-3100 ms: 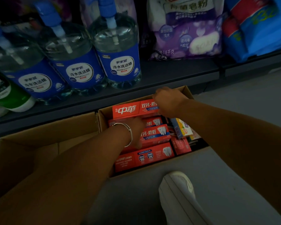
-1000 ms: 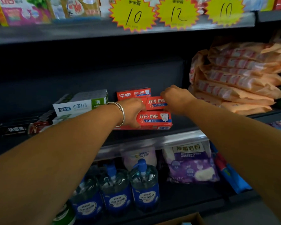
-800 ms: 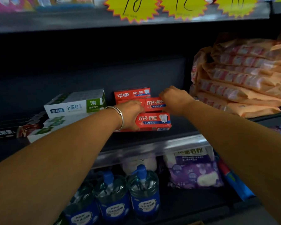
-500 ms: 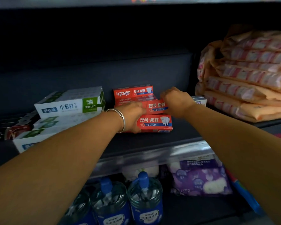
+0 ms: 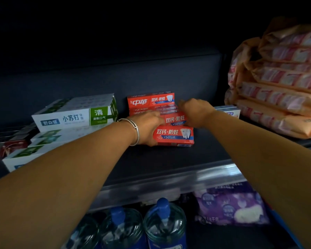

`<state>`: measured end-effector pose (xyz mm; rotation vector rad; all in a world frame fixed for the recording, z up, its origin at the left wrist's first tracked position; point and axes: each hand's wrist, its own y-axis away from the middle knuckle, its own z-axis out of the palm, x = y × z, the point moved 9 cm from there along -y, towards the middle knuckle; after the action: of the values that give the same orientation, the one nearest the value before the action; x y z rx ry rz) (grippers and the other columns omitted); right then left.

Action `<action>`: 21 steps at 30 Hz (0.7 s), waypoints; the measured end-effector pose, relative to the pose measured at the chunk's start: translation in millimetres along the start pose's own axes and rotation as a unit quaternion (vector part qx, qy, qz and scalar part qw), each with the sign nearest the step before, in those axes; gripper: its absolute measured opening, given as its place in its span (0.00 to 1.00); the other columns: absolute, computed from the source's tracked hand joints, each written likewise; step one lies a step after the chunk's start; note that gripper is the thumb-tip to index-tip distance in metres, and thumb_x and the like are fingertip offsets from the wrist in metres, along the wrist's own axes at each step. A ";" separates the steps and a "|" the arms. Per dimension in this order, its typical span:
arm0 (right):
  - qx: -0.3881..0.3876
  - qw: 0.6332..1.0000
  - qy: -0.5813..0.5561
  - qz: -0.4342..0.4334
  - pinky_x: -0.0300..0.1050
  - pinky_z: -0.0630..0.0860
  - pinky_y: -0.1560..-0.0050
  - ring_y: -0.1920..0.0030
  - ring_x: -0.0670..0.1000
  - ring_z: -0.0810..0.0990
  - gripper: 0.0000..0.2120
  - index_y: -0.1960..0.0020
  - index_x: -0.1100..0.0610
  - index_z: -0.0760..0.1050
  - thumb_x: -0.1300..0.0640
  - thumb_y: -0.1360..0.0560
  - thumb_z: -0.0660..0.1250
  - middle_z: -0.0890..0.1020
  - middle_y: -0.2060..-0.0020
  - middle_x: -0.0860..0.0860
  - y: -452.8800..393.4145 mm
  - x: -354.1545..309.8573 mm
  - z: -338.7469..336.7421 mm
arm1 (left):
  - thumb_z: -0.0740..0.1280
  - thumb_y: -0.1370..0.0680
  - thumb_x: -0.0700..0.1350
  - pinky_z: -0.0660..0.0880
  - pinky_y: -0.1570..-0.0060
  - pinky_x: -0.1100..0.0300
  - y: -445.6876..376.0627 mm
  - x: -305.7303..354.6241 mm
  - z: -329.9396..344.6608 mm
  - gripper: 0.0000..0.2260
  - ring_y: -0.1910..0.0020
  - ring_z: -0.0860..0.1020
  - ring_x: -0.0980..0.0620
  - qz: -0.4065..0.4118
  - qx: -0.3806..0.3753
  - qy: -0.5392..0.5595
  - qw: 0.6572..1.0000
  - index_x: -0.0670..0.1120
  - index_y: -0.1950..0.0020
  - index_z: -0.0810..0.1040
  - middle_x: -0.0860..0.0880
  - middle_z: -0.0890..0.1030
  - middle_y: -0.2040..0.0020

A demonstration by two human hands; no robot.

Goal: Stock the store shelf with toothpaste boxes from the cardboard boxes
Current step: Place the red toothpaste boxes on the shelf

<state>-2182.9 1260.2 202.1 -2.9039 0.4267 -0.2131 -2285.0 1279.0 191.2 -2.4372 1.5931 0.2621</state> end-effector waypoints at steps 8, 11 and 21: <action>-0.025 0.998 -0.054 -0.006 0.51 0.74 0.39 0.38 0.55 0.75 0.25 0.29 0.55 0.59 0.52 0.22 0.64 0.73 0.35 0.55 -16.4 2.3 12.7 | 0.72 0.29 0.52 0.71 0.39 0.58 -3.6 -6.9 3.7 0.27 0.39 0.70 0.51 0.000 -0.008 0.012 1.000 0.49 0.33 0.70 0.50 0.71 0.38; -0.027 0.997 -0.072 -0.011 0.51 0.75 0.39 0.38 0.56 0.76 0.22 0.30 0.56 0.62 0.53 0.21 0.63 0.74 0.36 0.56 -19.5 1.6 15.4 | 0.73 0.29 0.52 0.71 0.40 0.59 -3.9 -7.1 3.6 0.27 0.40 0.71 0.51 -0.001 -0.009 0.021 1.000 0.49 0.33 0.70 0.50 0.71 0.38; -0.022 0.998 -0.053 0.002 0.49 0.74 0.38 0.40 0.56 0.76 0.16 0.36 0.59 0.70 0.58 0.23 0.64 0.75 0.38 0.57 -24.3 2.9 17.3 | 0.73 0.30 0.52 0.72 0.38 0.56 -6.4 -5.8 8.6 0.28 0.38 0.70 0.51 -0.009 -0.005 0.026 1.000 0.48 0.33 0.69 0.50 0.70 0.37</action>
<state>-2170.6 1285.1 190.9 -2.9396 0.4249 -0.0478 -2281.7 1289.0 185.0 -2.4845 1.5936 0.2051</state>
